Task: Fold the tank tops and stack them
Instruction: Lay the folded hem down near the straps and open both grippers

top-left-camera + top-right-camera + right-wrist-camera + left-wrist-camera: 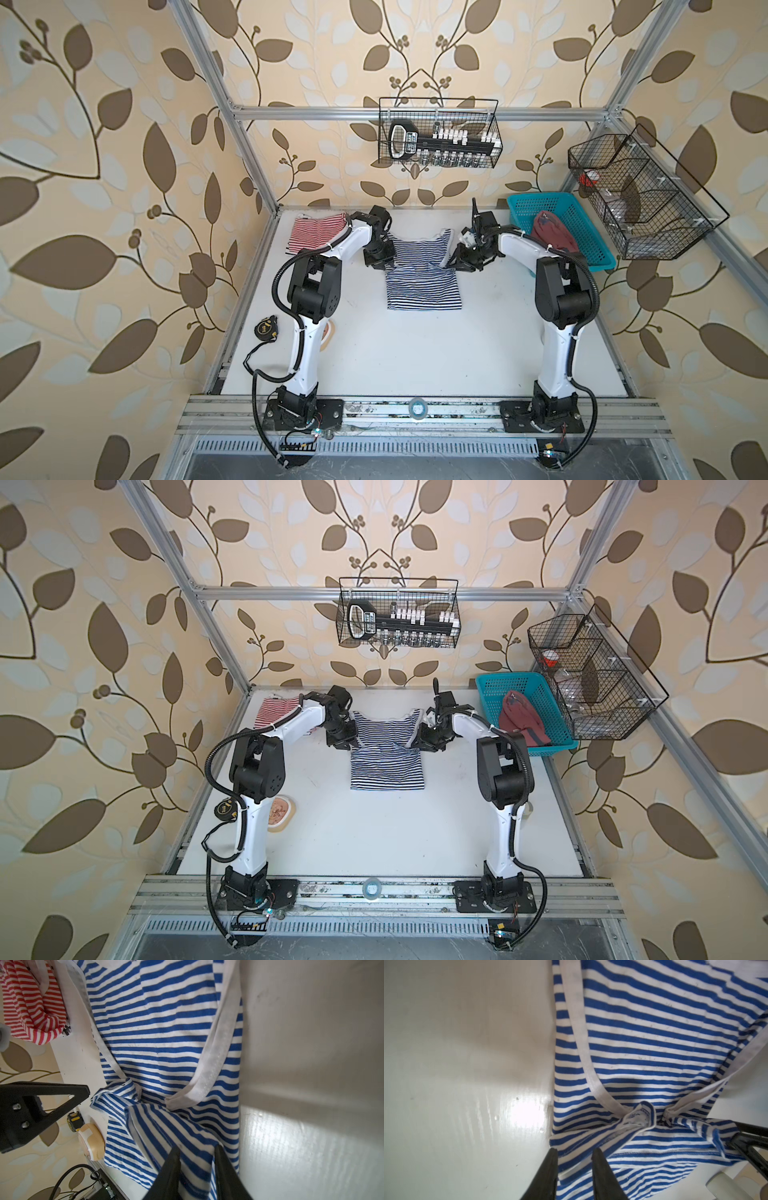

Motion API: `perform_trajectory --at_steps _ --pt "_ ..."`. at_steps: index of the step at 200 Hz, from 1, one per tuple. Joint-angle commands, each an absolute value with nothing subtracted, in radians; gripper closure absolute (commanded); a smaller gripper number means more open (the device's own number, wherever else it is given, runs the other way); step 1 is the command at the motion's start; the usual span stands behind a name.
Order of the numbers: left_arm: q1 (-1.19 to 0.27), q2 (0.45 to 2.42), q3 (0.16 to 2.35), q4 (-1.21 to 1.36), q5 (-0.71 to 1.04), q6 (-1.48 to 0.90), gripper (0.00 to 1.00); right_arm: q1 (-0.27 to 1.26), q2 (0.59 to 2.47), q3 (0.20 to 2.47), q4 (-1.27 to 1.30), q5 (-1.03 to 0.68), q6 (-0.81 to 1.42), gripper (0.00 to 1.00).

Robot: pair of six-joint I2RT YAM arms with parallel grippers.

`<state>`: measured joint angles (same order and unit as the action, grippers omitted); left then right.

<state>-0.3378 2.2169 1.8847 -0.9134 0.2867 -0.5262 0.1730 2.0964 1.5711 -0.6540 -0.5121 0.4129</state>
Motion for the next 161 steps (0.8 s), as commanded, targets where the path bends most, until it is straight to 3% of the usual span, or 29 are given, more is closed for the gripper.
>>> perform_trajectory --at_steps 1,70,99,128,154,161 --pt "-0.322 2.223 1.934 -0.926 0.329 -0.543 0.66 0.155 2.107 1.591 -0.641 -0.536 0.427 0.66" --pt "-0.242 2.245 1.988 -0.841 0.429 -0.653 0.64 0.096 2.058 1.549 -0.485 -0.607 0.550 0.64" --pt "-0.235 2.153 1.982 -0.896 0.321 -0.624 0.64 0.123 1.939 1.483 -0.515 -0.533 0.505 0.65" --pt "-0.268 1.985 1.810 -0.871 0.260 -0.591 0.76 0.195 1.826 1.369 -0.542 -0.488 0.450 0.79" --pt "-0.349 1.904 1.676 -0.871 0.244 -0.575 0.99 0.287 1.809 1.309 -0.584 -0.458 0.414 0.91" --pt "-0.375 1.897 1.646 -0.871 0.245 -0.573 1.00 0.311 1.815 1.299 -0.587 -0.445 0.411 0.94"
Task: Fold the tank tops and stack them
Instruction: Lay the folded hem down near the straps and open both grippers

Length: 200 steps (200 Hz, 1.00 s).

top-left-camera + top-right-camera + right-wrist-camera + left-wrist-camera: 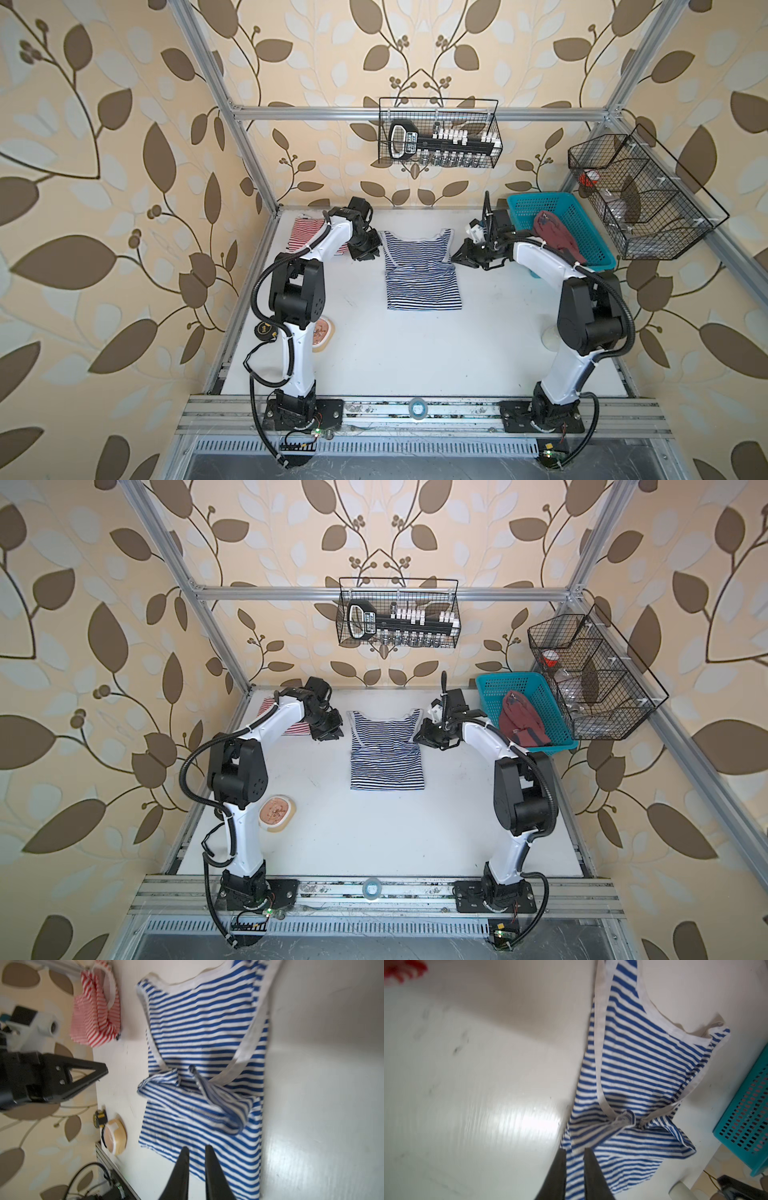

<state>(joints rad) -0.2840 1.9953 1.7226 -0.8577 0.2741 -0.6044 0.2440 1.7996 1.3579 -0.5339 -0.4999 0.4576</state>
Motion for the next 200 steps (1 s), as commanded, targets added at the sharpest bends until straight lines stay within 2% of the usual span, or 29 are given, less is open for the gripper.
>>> perform_trajectory --at_steps 1,32,82,129,200 --pt "-0.378 1.896 1.643 -0.871 0.245 -0.573 1.00 0.313 1.816 1.298 -0.587 -0.444 0.411 0.94" --pt "-0.460 1.915 1.563 -0.842 0.262 -0.580 1.00 0.384 1.884 1.298 -0.573 -0.429 0.417 1.00" --pt "-0.485 2.011 1.594 -0.827 0.292 -0.591 1.00 0.391 2.026 1.389 -0.547 -0.431 0.430 1.00" --pt "-0.484 2.091 1.701 -0.878 0.287 -0.558 1.00 0.349 2.108 1.497 -0.544 -0.453 0.445 1.00" --pt "-0.426 2.263 1.920 -0.907 0.272 -0.543 0.91 0.265 2.237 1.660 -0.502 -0.495 0.488 1.00"
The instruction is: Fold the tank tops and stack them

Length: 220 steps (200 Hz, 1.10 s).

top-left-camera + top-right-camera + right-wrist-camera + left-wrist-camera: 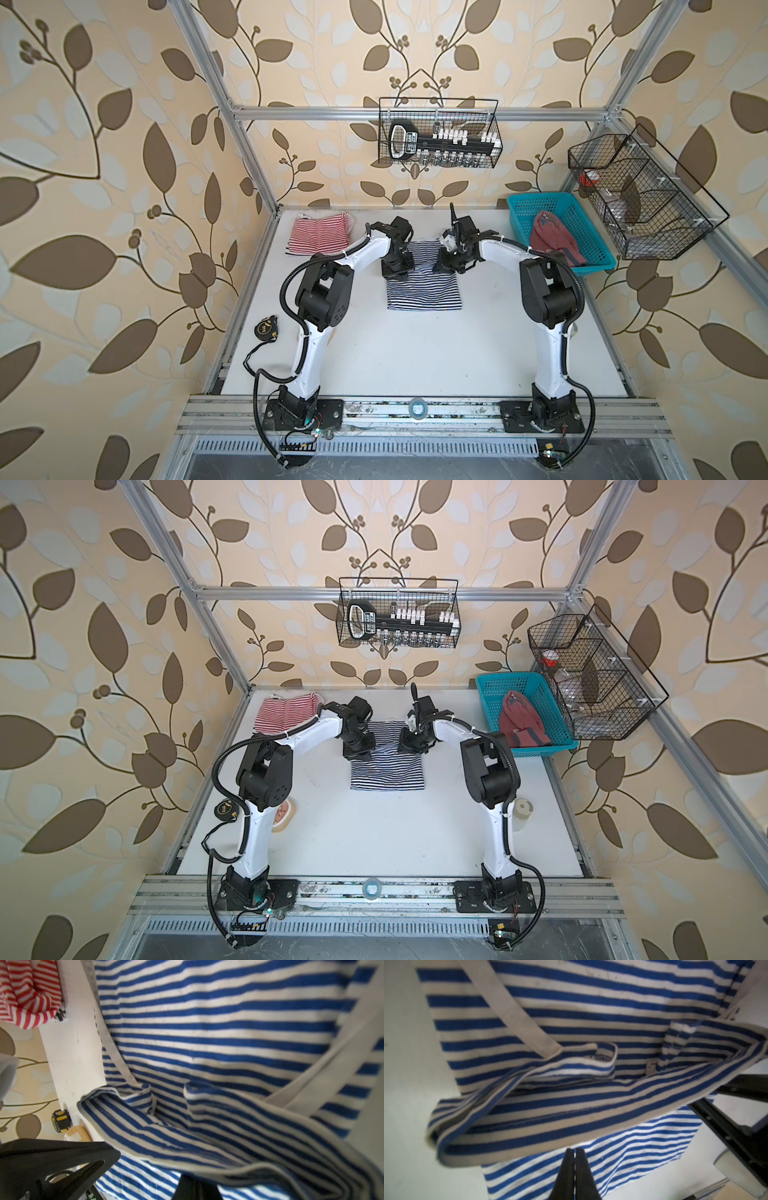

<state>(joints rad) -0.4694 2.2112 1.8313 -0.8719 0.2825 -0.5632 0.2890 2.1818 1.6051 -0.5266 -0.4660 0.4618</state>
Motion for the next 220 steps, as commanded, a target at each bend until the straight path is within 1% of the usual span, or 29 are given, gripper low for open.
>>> perform_trajectory --at_steps 1,32,53,69,92,99,131,152,179,220 --pt "-0.424 2.267 1.924 -0.907 0.272 -0.543 0.91 0.265 2.239 1.662 -0.500 -0.496 0.490 1.00" --pt "-0.364 2.350 2.100 -0.924 0.271 -0.545 0.89 0.229 2.278 1.723 -0.464 -0.529 0.527 1.00" --pt "-0.334 2.368 2.202 -0.967 0.280 -0.542 0.87 0.205 2.248 1.718 -0.467 -0.534 0.526 1.00" --pt "-0.327 2.313 2.195 -0.979 0.251 -0.527 0.84 0.194 2.176 1.666 -0.470 -0.510 0.505 0.91" --pt "-0.328 2.163 2.060 -0.968 0.220 -0.511 0.79 0.193 2.029 1.542 -0.497 -0.440 0.464 0.76" --pt "-0.329 2.110 1.973 -0.958 0.213 -0.507 0.76 0.196 1.984 1.495 -0.502 -0.422 0.453 0.72" --pt "-0.359 1.901 1.660 -0.915 0.176 -0.523 0.63 0.218 1.810 1.297 -0.541 -0.344 0.422 0.62" --pt "-0.395 1.824 1.497 -0.871 0.185 -0.551 0.53 0.239 1.740 1.178 -0.540 -0.319 0.418 0.59" --pt "-0.438 1.782 1.361 -0.782 0.226 -0.607 0.45 0.253 1.678 1.069 -0.510 -0.302 0.431 0.54" --pt "-0.490 1.796 1.281 -0.688 0.220 -0.674 0.39 0.259 1.669 1.000 -0.455 -0.311 0.447 0.51"
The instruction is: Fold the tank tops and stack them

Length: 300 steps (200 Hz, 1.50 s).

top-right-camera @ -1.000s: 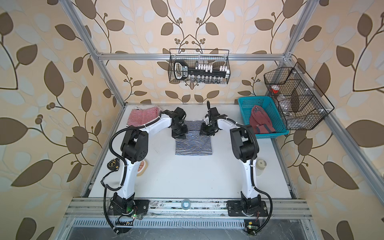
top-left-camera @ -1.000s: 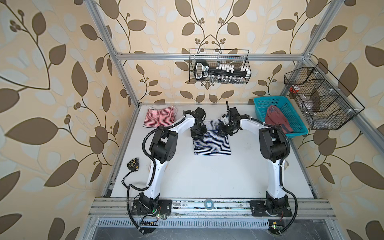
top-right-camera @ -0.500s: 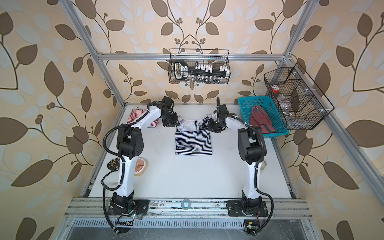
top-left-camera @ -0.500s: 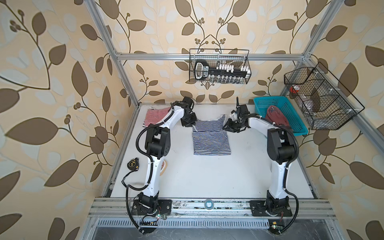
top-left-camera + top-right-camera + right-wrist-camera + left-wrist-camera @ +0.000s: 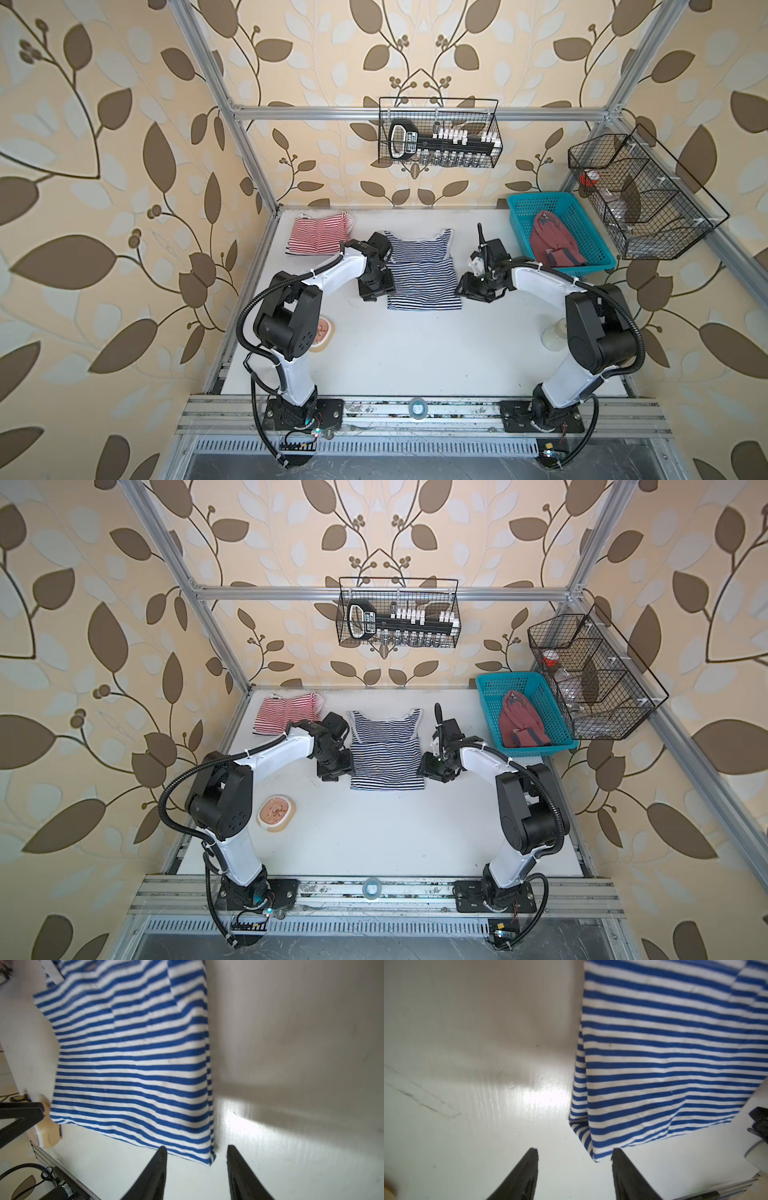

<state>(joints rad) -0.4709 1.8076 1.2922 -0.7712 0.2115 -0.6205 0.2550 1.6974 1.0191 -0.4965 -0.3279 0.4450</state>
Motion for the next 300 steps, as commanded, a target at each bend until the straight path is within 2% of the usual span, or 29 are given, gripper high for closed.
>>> perform_trajectory --at_steps 1,51,109,148,170,203,235,249,269,280,300 --pt "-0.490 1.797 1.281 -0.687 0.219 -0.674 0.39 0.259 1.670 0.999 -0.455 -0.311 0.448 0.51" --pt "-0.496 1.843 1.218 -0.674 0.175 -0.703 0.39 0.273 1.698 0.949 -0.415 -0.327 0.461 0.50" --pt "-0.497 1.866 1.174 -0.662 0.177 -0.713 0.44 0.279 1.714 0.896 -0.396 -0.320 0.469 0.51" --pt "-0.497 1.881 1.148 -0.625 0.221 -0.731 0.48 0.289 1.746 0.894 -0.382 -0.333 0.475 0.54" --pt "-0.498 1.887 1.146 -0.617 0.235 -0.735 0.52 0.296 1.758 0.892 -0.377 -0.349 0.481 0.60" --pt "-0.498 1.884 1.134 -0.608 0.250 -0.739 0.62 0.303 1.758 0.864 -0.365 -0.358 0.490 0.67" --pt "-0.498 1.882 1.121 -0.599 0.260 -0.744 0.83 0.302 1.747 0.836 -0.365 -0.353 0.491 0.77" --pt "-0.498 1.868 1.110 -0.597 0.265 -0.748 1.00 0.302 1.731 0.822 -0.359 -0.362 0.498 0.81" --pt "-0.499 1.819 1.076 -0.588 0.265 -0.758 1.00 0.306 1.700 0.797 -0.347 -0.378 0.509 0.89" --pt "-0.504 1.789 1.061 -0.588 0.263 -0.762 1.00 0.312 1.680 0.785 -0.346 -0.383 0.512 1.00" --pt "-0.518 1.732 1.032 -0.597 0.257 -0.769 1.00 0.333 1.628 0.758 -0.347 -0.392 0.520 1.00"
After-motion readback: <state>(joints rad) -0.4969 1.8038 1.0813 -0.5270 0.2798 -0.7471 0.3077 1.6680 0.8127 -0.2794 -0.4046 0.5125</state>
